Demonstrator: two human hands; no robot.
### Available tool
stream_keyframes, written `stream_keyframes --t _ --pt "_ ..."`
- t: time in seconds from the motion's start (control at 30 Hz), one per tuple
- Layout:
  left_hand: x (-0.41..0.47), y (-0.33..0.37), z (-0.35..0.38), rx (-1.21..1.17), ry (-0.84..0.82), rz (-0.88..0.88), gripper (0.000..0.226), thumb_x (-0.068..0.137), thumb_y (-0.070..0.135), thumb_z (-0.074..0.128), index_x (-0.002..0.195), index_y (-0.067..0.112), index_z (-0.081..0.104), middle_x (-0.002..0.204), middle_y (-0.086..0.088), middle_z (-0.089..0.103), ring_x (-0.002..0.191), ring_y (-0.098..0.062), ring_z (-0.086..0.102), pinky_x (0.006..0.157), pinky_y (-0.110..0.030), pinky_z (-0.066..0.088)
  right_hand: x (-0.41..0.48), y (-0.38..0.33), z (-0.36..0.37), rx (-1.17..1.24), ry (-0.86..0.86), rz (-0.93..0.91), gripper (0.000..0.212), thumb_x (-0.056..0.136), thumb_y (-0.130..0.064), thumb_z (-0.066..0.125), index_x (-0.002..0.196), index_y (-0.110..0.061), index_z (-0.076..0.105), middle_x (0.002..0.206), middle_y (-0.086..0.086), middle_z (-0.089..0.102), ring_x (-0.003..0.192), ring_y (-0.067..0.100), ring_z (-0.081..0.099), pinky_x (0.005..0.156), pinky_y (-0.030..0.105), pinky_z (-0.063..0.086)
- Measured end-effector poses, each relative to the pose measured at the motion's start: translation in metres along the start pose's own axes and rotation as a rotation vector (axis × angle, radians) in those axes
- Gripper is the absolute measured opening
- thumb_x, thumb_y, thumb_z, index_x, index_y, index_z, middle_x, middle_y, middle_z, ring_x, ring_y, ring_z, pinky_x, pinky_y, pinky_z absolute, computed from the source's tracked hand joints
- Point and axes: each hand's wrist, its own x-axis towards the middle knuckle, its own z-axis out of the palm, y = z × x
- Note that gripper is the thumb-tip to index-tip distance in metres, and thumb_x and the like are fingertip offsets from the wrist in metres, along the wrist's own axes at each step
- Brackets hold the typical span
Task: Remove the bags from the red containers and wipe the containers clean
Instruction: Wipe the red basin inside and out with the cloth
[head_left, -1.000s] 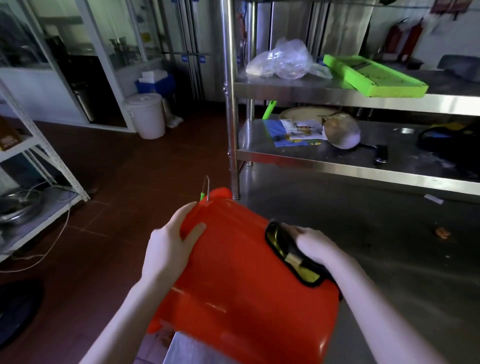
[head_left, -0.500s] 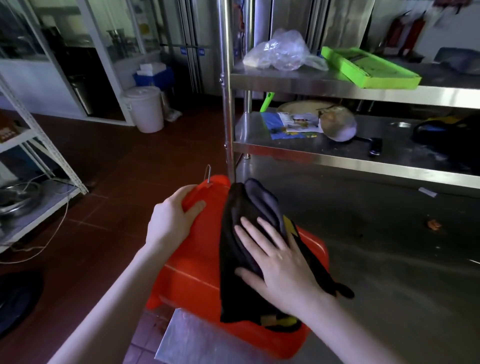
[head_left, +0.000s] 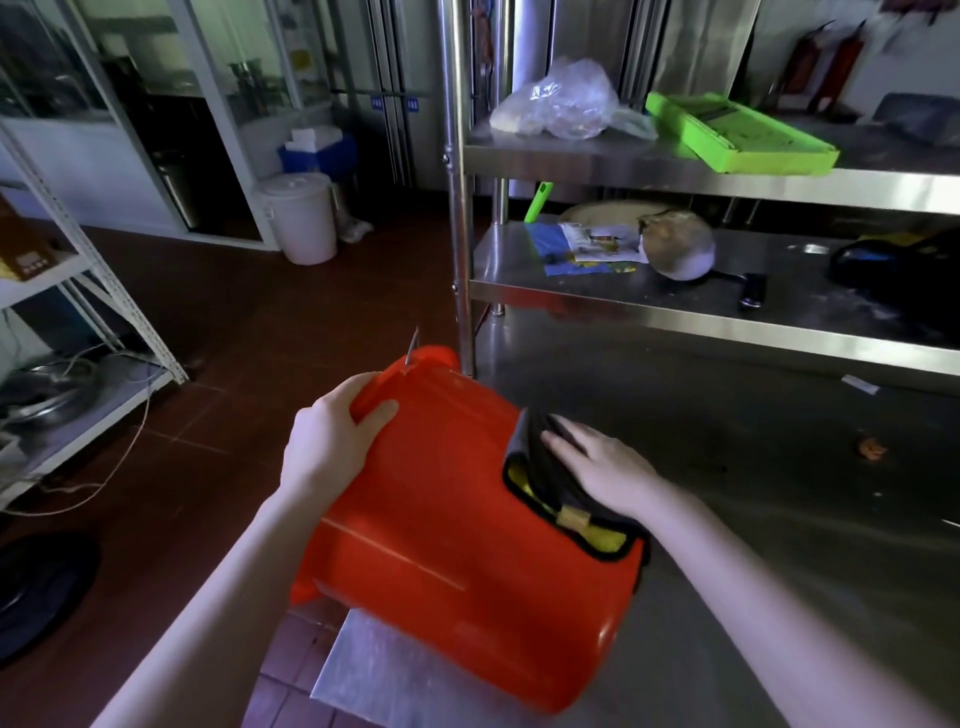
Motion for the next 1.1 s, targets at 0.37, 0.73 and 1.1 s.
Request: stream_keyframes --t 0.37,0.73,1.1 --pt "0.015 0.016 0.005 0.120 -0.002 -0.008 0.034 0.087 0.057 0.058 0.112 0.035 0.066 0.091 0.009 0.066 0.088 -0.019 0.061 0.069 -0.033 0.046 -0.099 -0.013 0.050 -0.457 0.390 -0.503 0.068 0.092 -0.066 0.037 0.149 -0.029 0.034 0.158 -0.015 0.024 0.147 0.014 0.022 0.108 0.044 0.033" --pt "-0.006 0.024 -0.032 0.056 -0.152 0.101 0.052 0.055 0.059 0.084 0.101 0.048 0.062 0.084 0.023 0.066 0.075 0.010 0.060 0.058 -0.009 0.041 0.020 -0.053 0.004 0.173 0.256 -0.254 0.022 0.097 -0.030 0.055 0.115 -0.021 0.064 0.114 0.001 0.067 0.104 0.022 0.062 0.087 0.039 0.050" --pt "-0.001 0.040 -0.080 0.124 -0.103 0.303 0.072 0.049 0.058 0.086 0.113 0.053 0.056 0.090 0.027 0.066 0.090 0.004 0.061 0.079 -0.022 0.047 0.014 0.011 -0.018 -0.073 0.343 -0.202 0.027 0.095 -0.018 0.055 0.120 -0.024 0.064 0.115 -0.002 0.067 0.105 0.016 0.063 0.092 0.035 0.052"
